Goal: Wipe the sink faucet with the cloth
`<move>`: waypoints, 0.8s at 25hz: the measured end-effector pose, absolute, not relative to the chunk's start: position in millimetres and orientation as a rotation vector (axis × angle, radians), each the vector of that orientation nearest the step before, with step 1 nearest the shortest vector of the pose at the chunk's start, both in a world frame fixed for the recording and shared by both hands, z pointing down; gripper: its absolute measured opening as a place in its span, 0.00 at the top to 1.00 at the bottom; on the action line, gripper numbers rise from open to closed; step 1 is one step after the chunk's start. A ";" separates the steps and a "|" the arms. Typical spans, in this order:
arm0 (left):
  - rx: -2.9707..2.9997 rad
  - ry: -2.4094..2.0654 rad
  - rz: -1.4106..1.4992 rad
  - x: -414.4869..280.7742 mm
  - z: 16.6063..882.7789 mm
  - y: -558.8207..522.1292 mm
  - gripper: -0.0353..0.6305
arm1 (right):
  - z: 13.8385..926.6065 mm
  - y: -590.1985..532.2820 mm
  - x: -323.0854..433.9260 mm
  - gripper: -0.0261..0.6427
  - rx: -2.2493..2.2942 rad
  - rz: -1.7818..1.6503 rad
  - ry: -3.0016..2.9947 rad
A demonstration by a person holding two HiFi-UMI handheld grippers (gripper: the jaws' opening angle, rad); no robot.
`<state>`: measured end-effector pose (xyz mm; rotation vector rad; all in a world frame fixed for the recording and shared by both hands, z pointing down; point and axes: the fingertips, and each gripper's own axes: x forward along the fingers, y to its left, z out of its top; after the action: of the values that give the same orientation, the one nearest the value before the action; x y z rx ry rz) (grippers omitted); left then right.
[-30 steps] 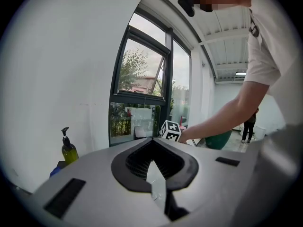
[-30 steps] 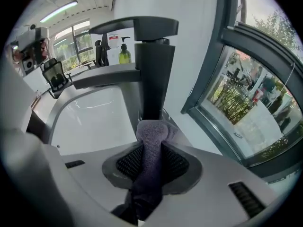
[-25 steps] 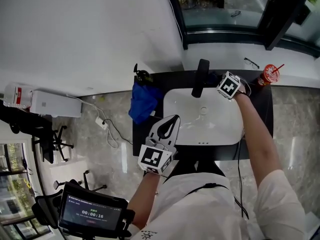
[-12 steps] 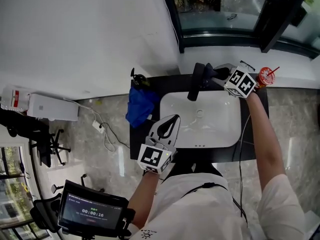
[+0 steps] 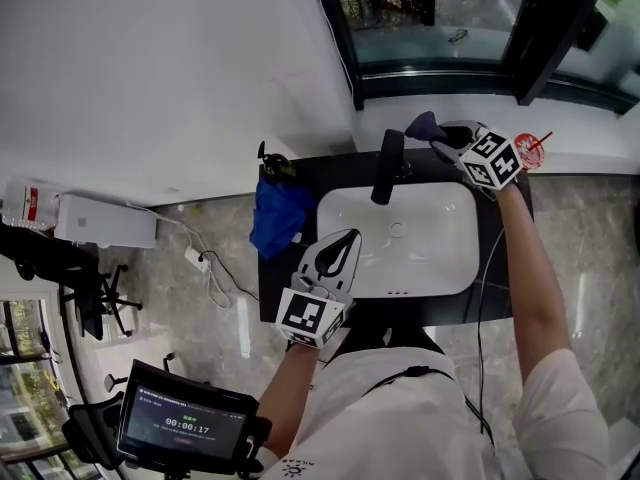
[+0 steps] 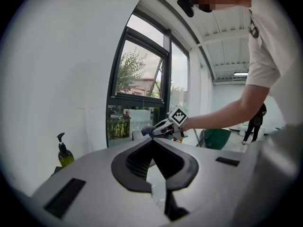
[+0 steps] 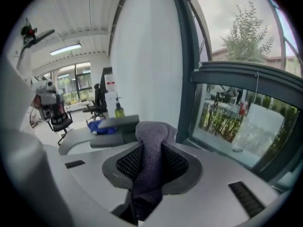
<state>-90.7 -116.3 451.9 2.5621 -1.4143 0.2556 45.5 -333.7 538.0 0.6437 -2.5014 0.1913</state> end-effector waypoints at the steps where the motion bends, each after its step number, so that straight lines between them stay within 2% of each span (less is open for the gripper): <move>1: 2.557 -1.418 0.258 -91.7 453.1 -115.3 0.95 | 557.5 -331.4 48.5 0.81 0.629 0.180 -2.426; 9: 2.522 -1.470 0.268 -110.2 459.1 -107.3 0.95 | 683.2 -285.9 35.3 0.81 0.338 0.113 -2.051; 20: 2.482 -1.524 0.273 -129.1 466.8 -97.6 0.95 | 654.3 -302.4 11.3 0.81 0.347 0.018 -2.143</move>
<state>-129.1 -97.6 466.8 2.4822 -1.5245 0.2730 11.3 -302.4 654.3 0.3473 -2.1427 0.0178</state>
